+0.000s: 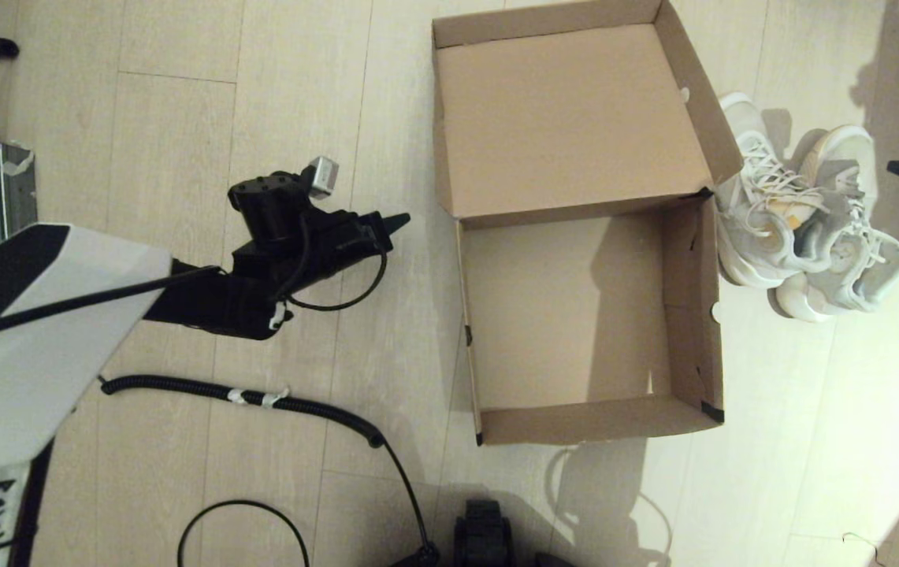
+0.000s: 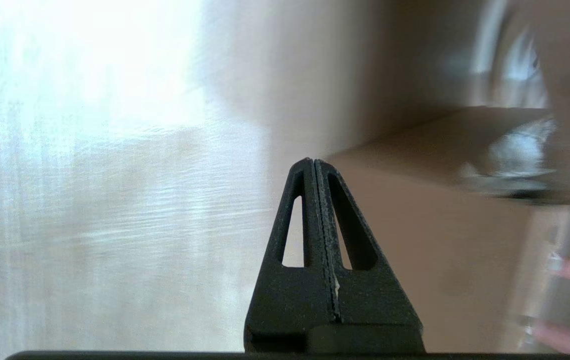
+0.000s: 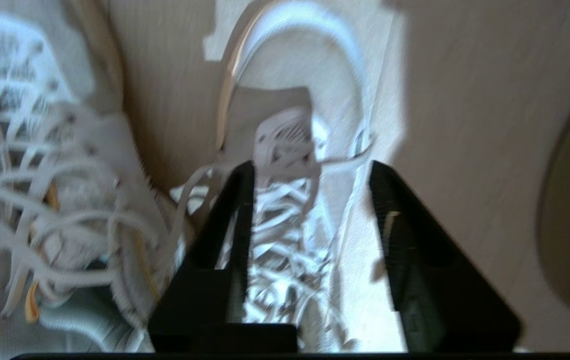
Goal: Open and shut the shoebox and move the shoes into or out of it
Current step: Put the shoes into the shoe box
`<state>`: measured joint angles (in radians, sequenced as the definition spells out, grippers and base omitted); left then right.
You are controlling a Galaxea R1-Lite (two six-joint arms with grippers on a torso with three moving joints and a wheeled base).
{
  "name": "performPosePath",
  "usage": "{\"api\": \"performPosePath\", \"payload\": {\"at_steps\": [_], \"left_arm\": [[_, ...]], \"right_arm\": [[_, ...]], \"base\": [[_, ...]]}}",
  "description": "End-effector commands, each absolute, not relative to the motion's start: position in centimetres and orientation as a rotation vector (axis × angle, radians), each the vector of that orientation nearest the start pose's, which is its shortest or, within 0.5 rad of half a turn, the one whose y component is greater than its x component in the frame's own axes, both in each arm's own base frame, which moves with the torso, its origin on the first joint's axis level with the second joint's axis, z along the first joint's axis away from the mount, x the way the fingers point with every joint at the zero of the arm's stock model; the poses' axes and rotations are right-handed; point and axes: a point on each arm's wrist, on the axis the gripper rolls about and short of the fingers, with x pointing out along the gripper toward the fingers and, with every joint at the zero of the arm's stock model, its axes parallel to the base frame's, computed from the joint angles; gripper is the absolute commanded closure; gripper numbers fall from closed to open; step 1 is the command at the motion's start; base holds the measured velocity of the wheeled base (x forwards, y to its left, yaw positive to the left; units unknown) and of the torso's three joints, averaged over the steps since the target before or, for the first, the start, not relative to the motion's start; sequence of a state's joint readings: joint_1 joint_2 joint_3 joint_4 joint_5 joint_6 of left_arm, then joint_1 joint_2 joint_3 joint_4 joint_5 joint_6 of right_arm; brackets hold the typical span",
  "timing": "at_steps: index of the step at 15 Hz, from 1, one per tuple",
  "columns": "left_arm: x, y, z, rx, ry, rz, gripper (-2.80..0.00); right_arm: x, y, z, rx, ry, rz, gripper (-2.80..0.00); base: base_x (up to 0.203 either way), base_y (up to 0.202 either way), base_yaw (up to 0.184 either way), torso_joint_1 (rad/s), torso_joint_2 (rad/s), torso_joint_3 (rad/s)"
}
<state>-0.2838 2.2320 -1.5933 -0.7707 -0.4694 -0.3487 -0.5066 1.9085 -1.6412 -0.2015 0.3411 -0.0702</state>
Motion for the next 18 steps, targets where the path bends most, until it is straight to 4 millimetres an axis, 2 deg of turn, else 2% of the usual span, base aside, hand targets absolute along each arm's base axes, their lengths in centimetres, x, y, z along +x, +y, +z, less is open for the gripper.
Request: {"api": "performPosePath", "payload": {"at_steps": [1, 3, 5, 6, 10, 13, 17, 18], "left_arm": [[42.1, -12.9, 24.4, -0.314, -0.071, -0.77, 0.0], [40.6, -12.4, 26.0, -0.311, -0.103, -0.771, 0.0], [39.5, -12.2, 26.7, -0.311, -0.119, -0.775, 0.0], [39.0, -12.0, 27.0, -0.31, -0.129, -0.776, 0.0], [38.2, -11.8, 27.3, -0.311, -0.134, -0.777, 0.0], [38.0, -11.7, 27.6, -0.31, -0.143, -0.779, 0.0], [36.8, -11.5, 28.7, -0.309, -0.16, -0.781, 0.0], [36.2, -11.3, 29.0, -0.308, -0.162, -0.781, 0.0]], "right_arm": [[34.6, -18.8, 28.6, -0.025, 0.114, -0.17, -2.8], [34.7, -19.3, 26.6, 0.007, 0.171, -0.172, -2.8], [35.2, -19.5, 24.6, 0.04, 0.217, -0.163, -2.8], [35.5, -19.6, 24.3, 0.04, 0.198, -0.162, -2.8], [35.4, -18.9, 26.2, 0.172, 0.093, -0.148, -2.8], [34.6, -18.5, 26.9, 0.198, 0.113, -0.15, -2.8], [31.5, -16.7, 29.7, 0.252, 0.138, -0.135, -2.8], [30.9, -16.3, 29.4, 0.277, 0.162, -0.132, -2.8]], "base": [[0.0, 0.0, 0.0, 0.0, 0.0, 0.0], [0.0, 0.0, 0.0, 0.0, 0.0, 0.0], [0.0, 0.0, 0.0, 0.0, 0.0, 0.0], [0.0, 0.0, 0.0, 0.0, 0.0, 0.0], [0.0, 0.0, 0.0, 0.0, 0.0, 0.0], [0.0, 0.0, 0.0, 0.0, 0.0, 0.0], [0.0, 0.0, 0.0, 0.0, 0.0, 0.0], [0.0, 0.0, 0.0, 0.0, 0.0, 0.0]]}}
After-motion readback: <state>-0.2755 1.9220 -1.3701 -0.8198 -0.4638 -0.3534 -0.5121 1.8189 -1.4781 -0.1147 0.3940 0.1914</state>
